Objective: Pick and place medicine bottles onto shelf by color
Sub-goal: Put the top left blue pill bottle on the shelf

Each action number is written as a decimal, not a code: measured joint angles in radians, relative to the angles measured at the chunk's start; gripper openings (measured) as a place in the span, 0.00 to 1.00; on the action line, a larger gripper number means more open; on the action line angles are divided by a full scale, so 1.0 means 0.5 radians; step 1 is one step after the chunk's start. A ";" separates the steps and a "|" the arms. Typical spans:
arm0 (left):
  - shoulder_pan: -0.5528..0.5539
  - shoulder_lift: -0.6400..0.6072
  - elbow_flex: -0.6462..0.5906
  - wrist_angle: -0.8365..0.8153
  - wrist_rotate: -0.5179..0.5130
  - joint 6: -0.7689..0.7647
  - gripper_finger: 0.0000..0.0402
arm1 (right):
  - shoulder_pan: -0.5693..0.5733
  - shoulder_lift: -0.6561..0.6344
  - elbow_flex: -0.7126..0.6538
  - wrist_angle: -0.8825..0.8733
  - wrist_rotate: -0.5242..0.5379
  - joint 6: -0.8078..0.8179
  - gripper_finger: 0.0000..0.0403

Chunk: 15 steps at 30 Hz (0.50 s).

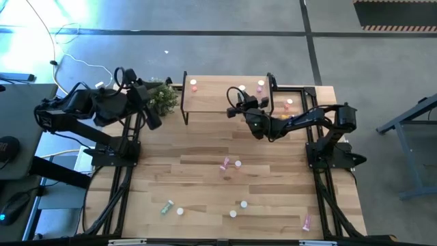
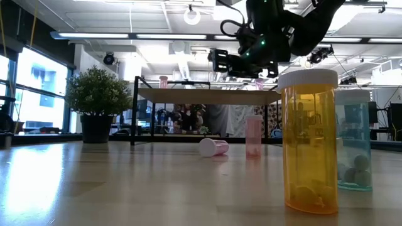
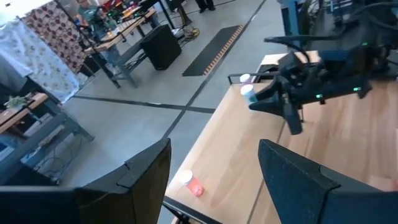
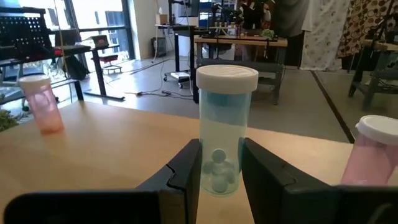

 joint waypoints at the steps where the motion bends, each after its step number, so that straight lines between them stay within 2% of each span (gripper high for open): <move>1: 0.015 0.000 0.000 0.000 -0.003 0.000 0.58 | 0.000 0.000 0.000 -0.001 -0.002 -0.001 0.22; 10: 0.201 -0.001 0.000 0.001 0.045 0.038 0.58 | -0.098 0.000 0.000 -0.082 -0.041 0.006 0.22; 15: 0.272 -0.001 0.000 0.000 0.083 0.037 0.58 | -0.189 -0.001 0.001 -0.221 -0.186 0.252 0.22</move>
